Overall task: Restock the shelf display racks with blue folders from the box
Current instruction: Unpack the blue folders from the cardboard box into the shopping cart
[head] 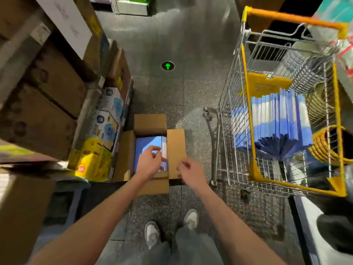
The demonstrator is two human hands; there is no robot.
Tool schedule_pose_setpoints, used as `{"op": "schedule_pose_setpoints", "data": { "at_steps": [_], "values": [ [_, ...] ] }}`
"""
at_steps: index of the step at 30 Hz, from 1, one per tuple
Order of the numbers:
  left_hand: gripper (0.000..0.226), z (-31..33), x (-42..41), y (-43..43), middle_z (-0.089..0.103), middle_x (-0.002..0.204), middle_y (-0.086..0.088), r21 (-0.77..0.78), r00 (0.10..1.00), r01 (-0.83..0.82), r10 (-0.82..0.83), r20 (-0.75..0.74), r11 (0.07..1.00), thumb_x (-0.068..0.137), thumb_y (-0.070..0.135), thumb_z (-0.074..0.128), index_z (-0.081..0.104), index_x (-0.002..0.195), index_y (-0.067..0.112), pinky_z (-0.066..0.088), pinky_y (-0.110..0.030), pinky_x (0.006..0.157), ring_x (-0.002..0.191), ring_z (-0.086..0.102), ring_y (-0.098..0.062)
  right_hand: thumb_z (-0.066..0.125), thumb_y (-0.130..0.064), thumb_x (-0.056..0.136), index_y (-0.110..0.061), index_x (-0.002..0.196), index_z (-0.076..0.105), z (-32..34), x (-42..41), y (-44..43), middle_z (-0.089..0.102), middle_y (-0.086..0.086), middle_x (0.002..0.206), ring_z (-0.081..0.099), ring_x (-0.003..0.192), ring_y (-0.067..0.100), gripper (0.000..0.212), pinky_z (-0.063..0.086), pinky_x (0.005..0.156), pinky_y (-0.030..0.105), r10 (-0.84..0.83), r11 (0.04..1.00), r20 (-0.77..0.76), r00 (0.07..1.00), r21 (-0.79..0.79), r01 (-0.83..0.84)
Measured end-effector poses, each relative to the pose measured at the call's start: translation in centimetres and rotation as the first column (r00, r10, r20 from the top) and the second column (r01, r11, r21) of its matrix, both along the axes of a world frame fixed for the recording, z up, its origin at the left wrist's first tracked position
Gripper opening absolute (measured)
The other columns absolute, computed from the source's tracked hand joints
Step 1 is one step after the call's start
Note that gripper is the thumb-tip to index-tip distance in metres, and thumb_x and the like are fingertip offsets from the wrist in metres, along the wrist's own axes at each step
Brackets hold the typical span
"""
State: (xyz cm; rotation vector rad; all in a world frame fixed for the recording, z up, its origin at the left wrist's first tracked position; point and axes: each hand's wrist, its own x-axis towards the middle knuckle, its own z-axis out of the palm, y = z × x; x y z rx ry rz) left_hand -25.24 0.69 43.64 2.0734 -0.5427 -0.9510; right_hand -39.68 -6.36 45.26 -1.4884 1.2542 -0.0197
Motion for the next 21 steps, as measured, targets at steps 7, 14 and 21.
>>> {"op": "schedule_pose_setpoints", "data": {
  "at_steps": [7, 14, 21],
  "values": [
    [0.024, -4.5, 3.9, 0.7, 0.074, 0.086, 0.004, 0.102, 1.000, -0.019, 0.019, 0.000, 0.995, 0.106, 0.023, 0.048, 0.055, 0.129, 0.017, 0.050, -0.020, 0.049, 0.056, 0.069, -0.015, 0.048, -0.028, 0.102, -0.012, 0.118, 0.063, -4.9, 3.5, -0.2, 0.069, 0.008, 0.103, 0.067, 0.090, 0.024, 0.027, 0.052, 0.079, 0.034, -0.008, 0.995, -0.096, 0.995, 0.100, 0.018],
    [0.019, -10.4, 8.0, -3.3, 0.074, 0.084, 0.006, 0.224, 1.000, 0.005, 0.002, -0.031, 0.974, 0.105, 0.025, 0.051, 0.055, 0.123, 0.024, 0.060, -0.031, 0.060, 0.064, 0.071, -0.019, 0.051, -0.029, 0.098, -0.017, 0.105, 0.062, -11.6, 8.4, -3.5, 0.069, 0.012, 0.111, 0.066, 0.105, 0.033, 0.017, 0.052, 0.094, 0.048, -0.030, 0.981, -0.126, 0.992, 0.187, 0.053],
    [0.025, -17.1, 11.6, -6.7, 0.075, 0.089, 0.003, 0.314, 0.997, 0.014, 0.012, -0.082, 0.949, 0.105, 0.025, 0.052, 0.056, 0.129, 0.020, 0.057, -0.022, 0.057, 0.075, 0.073, -0.017, 0.047, -0.036, 0.094, -0.021, 0.093, 0.061, -19.0, 11.0, -7.2, 0.066, 0.007, 0.088, 0.063, 0.085, 0.029, 0.021, 0.050, 0.074, 0.042, -0.013, 0.958, -0.178, 0.984, 0.280, 0.063]
  ]
}}
